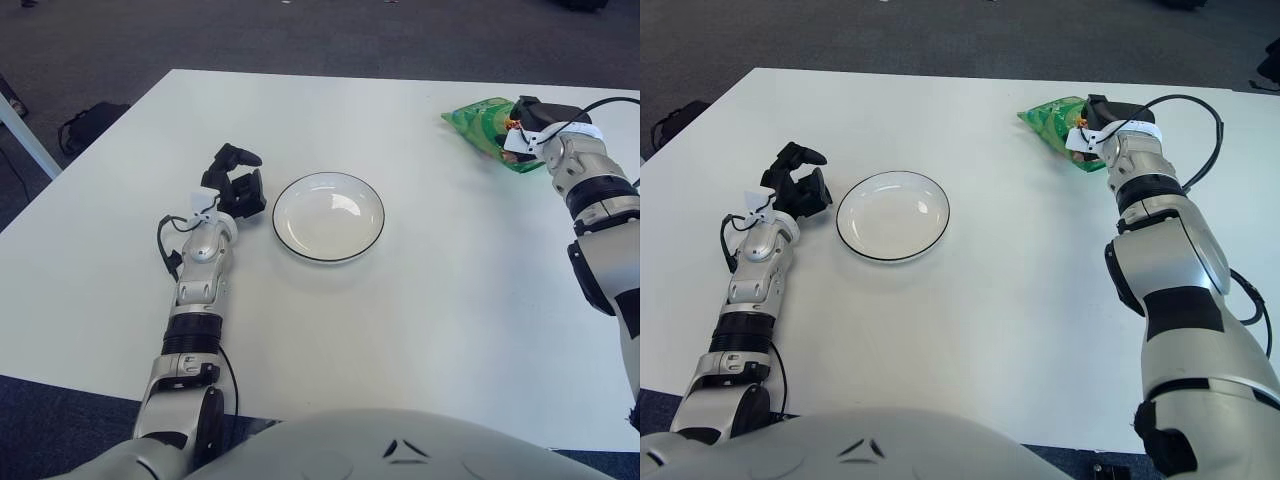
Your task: Put the snack into the plate.
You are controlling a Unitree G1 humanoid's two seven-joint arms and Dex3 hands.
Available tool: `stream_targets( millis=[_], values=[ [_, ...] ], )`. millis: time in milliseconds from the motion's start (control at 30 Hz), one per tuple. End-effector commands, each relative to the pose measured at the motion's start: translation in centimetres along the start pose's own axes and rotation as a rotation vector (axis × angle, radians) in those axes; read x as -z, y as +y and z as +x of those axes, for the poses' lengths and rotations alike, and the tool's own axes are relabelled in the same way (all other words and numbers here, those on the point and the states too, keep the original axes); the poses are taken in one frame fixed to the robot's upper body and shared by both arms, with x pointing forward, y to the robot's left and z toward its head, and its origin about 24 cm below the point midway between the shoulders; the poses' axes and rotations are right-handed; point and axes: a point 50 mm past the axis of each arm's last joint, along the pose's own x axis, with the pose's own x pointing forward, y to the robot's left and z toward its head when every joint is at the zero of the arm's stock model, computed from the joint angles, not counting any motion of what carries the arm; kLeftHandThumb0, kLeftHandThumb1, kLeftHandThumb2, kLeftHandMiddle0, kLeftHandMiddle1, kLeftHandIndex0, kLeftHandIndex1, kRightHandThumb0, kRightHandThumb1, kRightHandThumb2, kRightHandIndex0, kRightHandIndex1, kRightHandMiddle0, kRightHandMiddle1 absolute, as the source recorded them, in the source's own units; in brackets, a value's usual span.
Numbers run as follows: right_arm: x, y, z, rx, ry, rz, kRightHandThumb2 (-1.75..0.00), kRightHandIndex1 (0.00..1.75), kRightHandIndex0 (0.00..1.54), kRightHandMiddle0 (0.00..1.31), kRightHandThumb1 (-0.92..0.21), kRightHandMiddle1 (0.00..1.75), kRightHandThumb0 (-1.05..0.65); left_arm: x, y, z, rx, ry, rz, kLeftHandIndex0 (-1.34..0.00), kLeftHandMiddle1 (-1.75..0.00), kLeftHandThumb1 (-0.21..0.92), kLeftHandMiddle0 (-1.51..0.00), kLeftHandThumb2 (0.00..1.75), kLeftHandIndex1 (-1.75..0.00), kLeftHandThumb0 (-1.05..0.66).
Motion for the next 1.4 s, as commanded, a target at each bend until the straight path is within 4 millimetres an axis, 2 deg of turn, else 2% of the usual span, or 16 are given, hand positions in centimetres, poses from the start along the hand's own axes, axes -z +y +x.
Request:
stream_targets(
  millis=[0, 333, 567, 667, 967, 1067, 1367],
  values=[
    [0.5, 0.9, -0.2, -0.055, -0.009, 0.010, -1.12, 1.75, 1.22, 0.00, -0.92, 1.10, -0.97, 0.1, 0.1, -0.2, -0.016, 0.001, 0.003, -0.47, -1.75, 0.50, -1.05, 1.08, -1.75, -0.42],
    [0.7, 1.7, -0.6, -0.146, -0.089, -0.018, -1.15, 1.75, 1.24, 0.00, -0.92, 1.05, -0.98, 0.1, 0.2, -0.3, -0.020, -0.001, 0.013, -0.47, -1.75, 0.50, -1.05, 1.09, -1.75, -0.43],
    [0.8, 1.2, -1.1, -0.205, -0.181, -0.016, -1.17, 1.75, 1.25, 0.00, -0.92, 1.00, -0.99, 0.0, 0.2, -0.3, -0.018, -0.002, 0.017, -0.48, -1.75, 0.49, -1.05, 1.10, -1.75, -0.43],
    [0.8, 0.4, -1.6, -0.232, -0.250, -0.016, -1.18, 1.75, 1.28, 0.00, -0.92, 1.01, -0.98, -0.1, 0.1, -0.2, -0.024, -0.002, 0.015, -0.48, -1.75, 0.48, -1.05, 1.11, -1.75, -0.43],
    [0.8, -0.1, -3.1, -0.300, -0.373, -0.037, -1.20, 1.75, 1.30, 0.00, -0.92, 1.09, -0.96, -0.2, 0.1, -0.2, -0.032, 0.003, 0.013, -0.49, -1.75, 0.47, -1.06, 1.12, -1.75, -0.43],
    [0.7, -0.8, -4.1, -0.323, -0.430, -0.053, -1.19, 1.75, 1.31, 0.00, -0.92, 1.19, -0.94, -0.2, 0.0, -0.2, -0.034, 0.007, 0.008, -0.50, -1.75, 0.46, -1.07, 1.13, -1.75, -0.44],
    [0.6, -1.8, -6.0, -0.343, -0.483, -0.067, -1.16, 1.75, 1.30, 0.04, -0.92, 1.29, -0.91, -0.2, 0.0, -0.1, -0.025, 0.016, 0.007, -0.49, -1.75, 0.48, -1.05, 1.12, -1.75, -0.43]
  ],
)
